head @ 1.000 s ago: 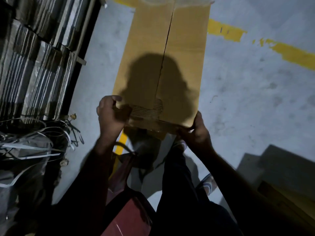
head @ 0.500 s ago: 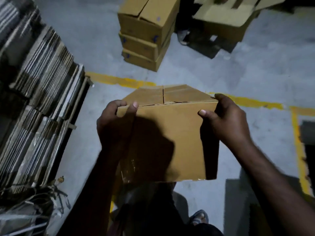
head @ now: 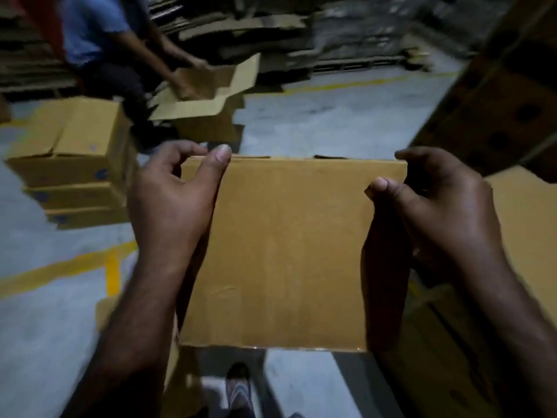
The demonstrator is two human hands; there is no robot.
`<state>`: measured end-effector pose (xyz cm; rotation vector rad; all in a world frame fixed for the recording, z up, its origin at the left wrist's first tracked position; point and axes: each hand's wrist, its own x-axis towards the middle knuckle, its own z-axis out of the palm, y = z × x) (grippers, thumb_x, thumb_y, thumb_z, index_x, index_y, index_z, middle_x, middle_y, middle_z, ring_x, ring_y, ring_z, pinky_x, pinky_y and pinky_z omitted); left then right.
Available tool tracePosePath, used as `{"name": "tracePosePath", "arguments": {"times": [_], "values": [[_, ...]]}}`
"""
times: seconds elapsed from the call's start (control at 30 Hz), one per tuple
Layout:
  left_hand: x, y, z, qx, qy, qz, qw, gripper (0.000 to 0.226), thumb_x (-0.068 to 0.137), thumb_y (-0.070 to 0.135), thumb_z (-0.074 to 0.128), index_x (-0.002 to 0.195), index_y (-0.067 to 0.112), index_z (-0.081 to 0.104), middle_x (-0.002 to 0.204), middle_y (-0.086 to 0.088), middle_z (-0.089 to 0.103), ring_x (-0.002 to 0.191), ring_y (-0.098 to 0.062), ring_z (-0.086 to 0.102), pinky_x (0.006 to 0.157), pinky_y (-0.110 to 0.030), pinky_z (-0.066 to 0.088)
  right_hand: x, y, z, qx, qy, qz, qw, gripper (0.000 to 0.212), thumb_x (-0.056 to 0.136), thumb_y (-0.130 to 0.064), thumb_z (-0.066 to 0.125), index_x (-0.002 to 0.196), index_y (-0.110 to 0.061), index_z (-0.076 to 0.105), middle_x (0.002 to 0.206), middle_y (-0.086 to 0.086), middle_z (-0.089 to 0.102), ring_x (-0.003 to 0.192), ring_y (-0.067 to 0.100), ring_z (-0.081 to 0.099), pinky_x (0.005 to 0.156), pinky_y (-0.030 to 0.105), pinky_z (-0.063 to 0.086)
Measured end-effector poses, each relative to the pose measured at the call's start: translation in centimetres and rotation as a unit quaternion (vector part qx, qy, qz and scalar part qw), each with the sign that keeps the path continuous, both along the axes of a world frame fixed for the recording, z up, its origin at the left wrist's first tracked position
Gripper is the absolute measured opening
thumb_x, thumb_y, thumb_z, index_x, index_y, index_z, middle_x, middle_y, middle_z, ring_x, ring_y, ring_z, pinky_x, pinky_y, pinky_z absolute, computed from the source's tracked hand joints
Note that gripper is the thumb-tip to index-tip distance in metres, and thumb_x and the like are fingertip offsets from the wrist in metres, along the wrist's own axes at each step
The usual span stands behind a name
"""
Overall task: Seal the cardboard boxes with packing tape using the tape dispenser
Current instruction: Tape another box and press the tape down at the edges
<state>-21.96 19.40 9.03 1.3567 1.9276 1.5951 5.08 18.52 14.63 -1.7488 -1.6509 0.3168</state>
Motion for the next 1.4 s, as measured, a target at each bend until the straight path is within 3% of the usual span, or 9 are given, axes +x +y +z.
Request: {"name": "tracePosePath", "arguments": {"times": [0.13, 0.27, 0.43, 0.6, 0.67, 0.8, 1.07, 1.2, 1.4], "values": [[8.1, 0.8, 5.3, 0.059, 0.015, -0.074, 0.995, 0.039, 0.085, 0.066, 0.062, 0.098, 0.03, 0.068, 0.09, 0.014, 0.069, 0.082, -0.01, 0.063, 0.074, -0.044, 0.056, 7.2, -4.6, 3.7, 0.07, 0.023, -0.099, 0.992, 0.052, 0.079, -0.049, 0.072, 0.126, -0.031, 0.06, 0.118, -0.009, 0.066, 0.108, 0.008, 0.061, 0.084, 0.03, 0.052], [15.0, 0.7, 10.5, 0.1, 0.059, -0.12, 0.986, 0.033, 0.088, 0.067, 0.055, 0.098, 0.037, 0.061, 0.084, 0.021, 0.059, 0.082, -0.002, 0.059, 0.075, -0.044, 0.057, 12.5, -8.5, 6.5, 0.119, 0.049, -0.164, 0.978, 0.052, 0.076, -0.048, 0.068, 0.124, -0.032, 0.059, 0.093, -0.03, 0.052, 0.088, -0.008, 0.054, 0.075, 0.02, 0.048], [21.8, 1.3, 17.8, 0.196, 0.08, -0.175, 0.961, 0.045, 0.084, 0.078, 0.048, 0.099, 0.038, 0.062, 0.095, 0.009, 0.068, 0.09, -0.017, 0.066, 0.083, -0.05, 0.055, 17.7, -12.9, 9.3, 0.189, 0.104, -0.221, 0.951, 0.041, 0.082, -0.036, 0.071, 0.121, -0.031, 0.059, 0.105, -0.018, 0.06, 0.099, 0.005, 0.061, 0.075, 0.032, 0.058], [26.2, 1.4, 23.1, 0.251, 0.1, -0.229, 0.935, 0.049, 0.087, 0.073, 0.048, 0.102, 0.03, 0.067, 0.092, 0.004, 0.071, 0.083, -0.02, 0.069, 0.073, -0.049, 0.059, 20.7, -15.0, 10.6, 0.245, 0.126, -0.243, 0.93, 0.043, 0.081, -0.038, 0.07, 0.121, -0.024, 0.061, 0.106, -0.009, 0.065, 0.098, 0.009, 0.065, 0.071, 0.034, 0.06], [27.0, 1.4, 24.4, 0.262, 0.136, -0.231, 0.927, 0.043, 0.092, 0.066, 0.051, 0.105, 0.028, 0.069, 0.094, 0.005, 0.07, 0.084, -0.019, 0.067, 0.07, -0.039, 0.056, 21.5, -15.0, 11.1, 0.264, 0.142, -0.246, 0.922, 0.04, 0.08, -0.038, 0.073, 0.117, -0.025, 0.063, 0.103, -0.008, 0.066, 0.096, 0.011, 0.066, 0.072, 0.04, 0.06], [28.9, 1.1, 25.7, 0.282, 0.193, -0.2, 0.918, 0.038, 0.096, 0.059, 0.053, 0.108, 0.027, 0.07, 0.091, 0.01, 0.065, 0.082, -0.012, 0.061, 0.056, -0.018, 0.033, 23.2, -14.7, 12.0, 0.286, 0.153, -0.258, 0.91, 0.04, 0.08, -0.036, 0.074, 0.117, -0.026, 0.063, 0.102, -0.006, 0.067, 0.095, 0.013, 0.067, 0.071, 0.041, 0.06], [33.2, 1.2, 26.0, 0.32, 0.126, -0.247, 0.906, 0.034, 0.095, 0.054, 0.058, 0.1, 0.025, 0.075, 0.081, 0.015, 0.066, 0.073, -0.006, 0.064, 0.054, -0.017, 0.04, 25.8, -15.4, 11.8, 0.316, 0.102, -0.278, 0.901, 0.06, 0.072, -0.052, 0.064, 0.123, -0.022, 0.06, 0.104, -0.005, 0.065, 0.095, 0.011, 0.065, 0.067, 0.035, 0.058], [36.6, 1.6, 25.0, 0.342, 0.067, -0.279, 0.895, 0.026, 0.093, 0.053, 0.058, 0.09, 0.031, 0.073, 0.073, 0.015, 0.065, 0.067, -0.008, 0.065, 0.057, -0.025, 0.05, 28.2, -16.8, 11.8, 0.336, 0.049, -0.306, 0.889, 0.066, 0.072, -0.06, 0.059, 0.124, -0.021, 0.058, 0.107, -0.004, 0.064, 0.094, 0.008, 0.064, 0.069, 0.032, 0.058], [44.3, 3.0, 17.4, 0.308, -0.068, -0.361, 0.878, 0.023, 0.091, 0.043, 0.066, 0.084, 0.025, 0.077, 0.076, 0.014, 0.07, 0.075, -0.005, 0.069, 0.066, -0.029, 0.055, 32.9, -18.6, 7.7, 0.342, -0.021, -0.372, 0.863, 0.056, 0.079, -0.049, 0.065, 0.124, -0.017, 0.058, 0.101, 0.002, 0.066, 0.083, 0.019, 0.067, 0.06, 0.039, 0.06]]}}
